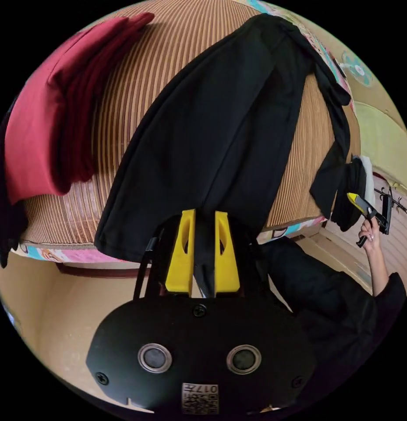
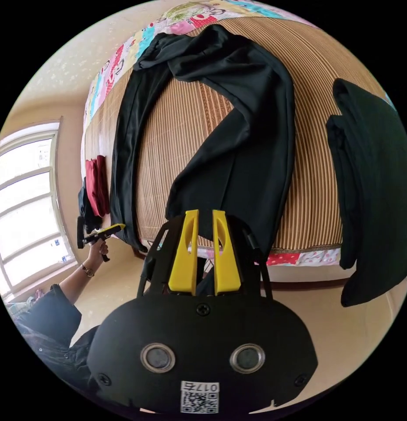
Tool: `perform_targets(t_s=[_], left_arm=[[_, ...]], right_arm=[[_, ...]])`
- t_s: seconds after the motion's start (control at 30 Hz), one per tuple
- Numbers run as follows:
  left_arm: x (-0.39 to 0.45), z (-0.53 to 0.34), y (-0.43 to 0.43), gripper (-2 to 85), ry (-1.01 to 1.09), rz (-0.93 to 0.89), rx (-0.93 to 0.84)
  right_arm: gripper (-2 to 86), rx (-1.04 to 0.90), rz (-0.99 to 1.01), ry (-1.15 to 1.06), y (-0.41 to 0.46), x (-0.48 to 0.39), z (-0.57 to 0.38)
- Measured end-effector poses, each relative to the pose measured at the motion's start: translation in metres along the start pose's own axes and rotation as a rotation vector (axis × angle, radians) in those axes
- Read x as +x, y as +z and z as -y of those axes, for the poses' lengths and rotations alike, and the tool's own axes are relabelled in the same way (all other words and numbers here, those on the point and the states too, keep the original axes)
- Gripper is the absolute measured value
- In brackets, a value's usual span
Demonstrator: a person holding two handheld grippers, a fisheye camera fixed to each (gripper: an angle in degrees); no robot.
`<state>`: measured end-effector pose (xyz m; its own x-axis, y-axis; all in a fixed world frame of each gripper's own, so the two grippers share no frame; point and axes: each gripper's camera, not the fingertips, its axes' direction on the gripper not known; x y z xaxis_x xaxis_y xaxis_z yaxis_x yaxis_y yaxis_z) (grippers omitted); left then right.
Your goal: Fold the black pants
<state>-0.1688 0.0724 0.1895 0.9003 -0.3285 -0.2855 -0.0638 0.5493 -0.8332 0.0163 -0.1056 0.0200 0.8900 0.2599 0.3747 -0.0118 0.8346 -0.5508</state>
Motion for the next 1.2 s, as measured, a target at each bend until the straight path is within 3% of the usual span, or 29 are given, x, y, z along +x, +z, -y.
perform_targets(t_s=[0.17, 0.23, 0.33, 0.47, 0.53, 0.67, 0.73, 0.77, 0.83, 0.9, 1.0, 1.2], left_arm=[[-0.035, -0.025, -0.014, 3.0, -0.208, -0.219, 0.002], [-0.033, -0.030, -0.027, 3.7, -0.246, -0.227, 0.003], [0.003, -0.033, -0.072, 6.8, -0.134, -0.256, 0.179], [0.082, 0.029, -0.090, 11.9, 0.168, -0.365, 0.079], [0.114, 0.062, -0.092, 12.6, 0.297, -0.322, 0.056], [0.159, 0.138, -0.068, 12.4, 0.476, -0.090, -0.011], [0.163, 0.159, -0.046, 11.7, 0.527, -0.016, -0.132], [0.158, 0.161, -0.051, 9.1, 0.529, 0.037, -0.104], [0.145, 0.156, -0.057, 5.8, 0.526, 0.052, -0.119], [0.119, 0.129, -0.048, 3.7, 0.528, -0.052, -0.288], [0.079, 0.079, -0.040, 1.4, 0.424, -0.046, -0.443], [-0.005, 0.029, -0.080, 0.8, 0.042, -0.150, -0.358]], right_arm=[[8.8, -0.024, -0.181, 0.011, 0.010, 0.032, 0.005], [9.1, -0.103, -0.136, 0.025, 0.018, 0.047, 0.002], [9.0, -0.074, -0.070, 0.023, -0.002, 0.064, -0.012], [9.1, 0.115, -0.172, 0.009, -0.057, 0.084, -0.025], [9.3, 0.126, -0.181, 0.020, -0.065, 0.104, -0.021], [7.3, -0.096, 0.012, -0.010, -0.041, 0.146, -0.003], [5.5, -0.143, 0.033, -0.046, -0.040, 0.152, -0.008], [3.9, -0.174, 0.024, -0.066, -0.039, 0.155, -0.016], [3.0, -0.197, -0.014, -0.111, -0.038, 0.159, -0.038], [2.4, -0.267, -0.072, -0.152, -0.028, 0.166, -0.065], [1.8, -0.374, 0.005, -0.173, -0.014, 0.180, -0.111], [3.6, -0.158, -0.049, -0.300, -0.083, 0.174, -0.102]])
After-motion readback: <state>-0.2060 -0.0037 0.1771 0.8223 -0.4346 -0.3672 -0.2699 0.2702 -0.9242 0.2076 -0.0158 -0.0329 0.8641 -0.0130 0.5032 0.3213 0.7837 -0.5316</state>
